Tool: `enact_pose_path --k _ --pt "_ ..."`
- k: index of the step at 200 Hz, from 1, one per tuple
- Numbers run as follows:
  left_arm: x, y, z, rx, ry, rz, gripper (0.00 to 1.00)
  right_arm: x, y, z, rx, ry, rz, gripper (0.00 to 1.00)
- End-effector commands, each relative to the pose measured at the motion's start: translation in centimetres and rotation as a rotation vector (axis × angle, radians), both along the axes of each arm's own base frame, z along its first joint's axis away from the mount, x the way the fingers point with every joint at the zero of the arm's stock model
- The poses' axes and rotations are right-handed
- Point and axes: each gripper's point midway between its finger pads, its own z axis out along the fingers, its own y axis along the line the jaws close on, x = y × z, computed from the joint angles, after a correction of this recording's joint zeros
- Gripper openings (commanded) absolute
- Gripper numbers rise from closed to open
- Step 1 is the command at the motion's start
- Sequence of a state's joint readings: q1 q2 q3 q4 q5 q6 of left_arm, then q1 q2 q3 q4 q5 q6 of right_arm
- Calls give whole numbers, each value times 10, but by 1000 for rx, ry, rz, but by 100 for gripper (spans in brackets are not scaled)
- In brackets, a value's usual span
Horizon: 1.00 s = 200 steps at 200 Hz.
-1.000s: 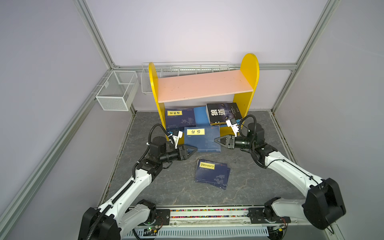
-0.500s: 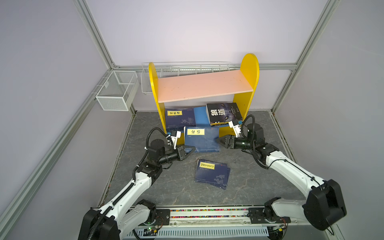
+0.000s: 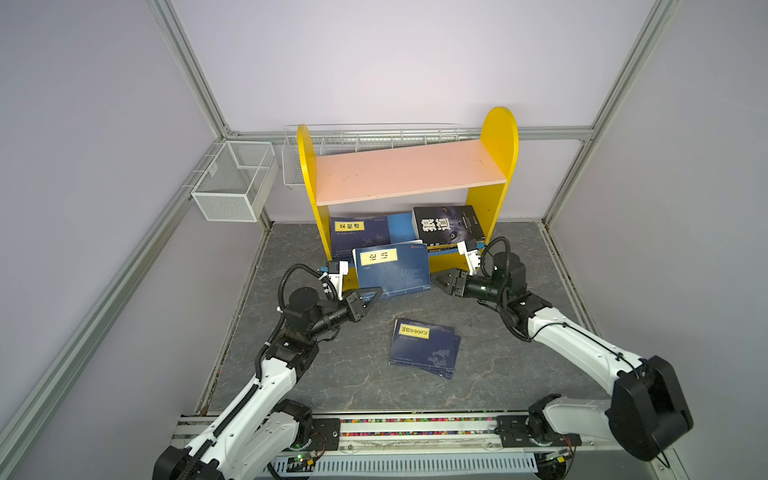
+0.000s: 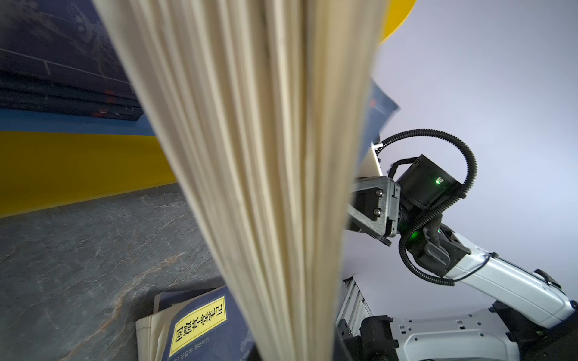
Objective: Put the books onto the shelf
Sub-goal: 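Lift the book upright with the right gripper while the left gripper steadies it, then carry the book toward the shelf with the right gripper while the left gripper withdraws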
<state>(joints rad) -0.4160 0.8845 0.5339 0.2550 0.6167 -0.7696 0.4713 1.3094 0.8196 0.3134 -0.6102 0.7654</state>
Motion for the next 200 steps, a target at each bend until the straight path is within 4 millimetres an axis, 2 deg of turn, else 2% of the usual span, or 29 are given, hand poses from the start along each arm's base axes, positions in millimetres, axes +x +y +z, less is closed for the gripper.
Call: enact_pose_path --k 1,31,57,75,98,137,169,200 --pt "3 1 15 -36 -57 19 0 -8 9 15 76 -26 34 60" --pt "6 6 12 -34 -48 59 0 10 -25 9 17 -48 -172 62" --pt "6 8 10 -28 -44 65 0 8 -35 20 -16 -108 -212 67" --pt "6 7 8 -25 -40 60 0 1 -26 24 -9 -118 -143 67" --pt "4 4 11 -33 -52 35 0 -6 -7 19 0 -110 -56 67" --pt "-3 0 21 -62 -81 -13 0 1 12 10 22 -87 -23 66" --pt "-11 -3 29 -79 -109 -54 0 2 21 16 108 -92 24 53" --pt "-14 -4 29 -80 -110 -69 0 -3 30 41 299 -107 102 40"
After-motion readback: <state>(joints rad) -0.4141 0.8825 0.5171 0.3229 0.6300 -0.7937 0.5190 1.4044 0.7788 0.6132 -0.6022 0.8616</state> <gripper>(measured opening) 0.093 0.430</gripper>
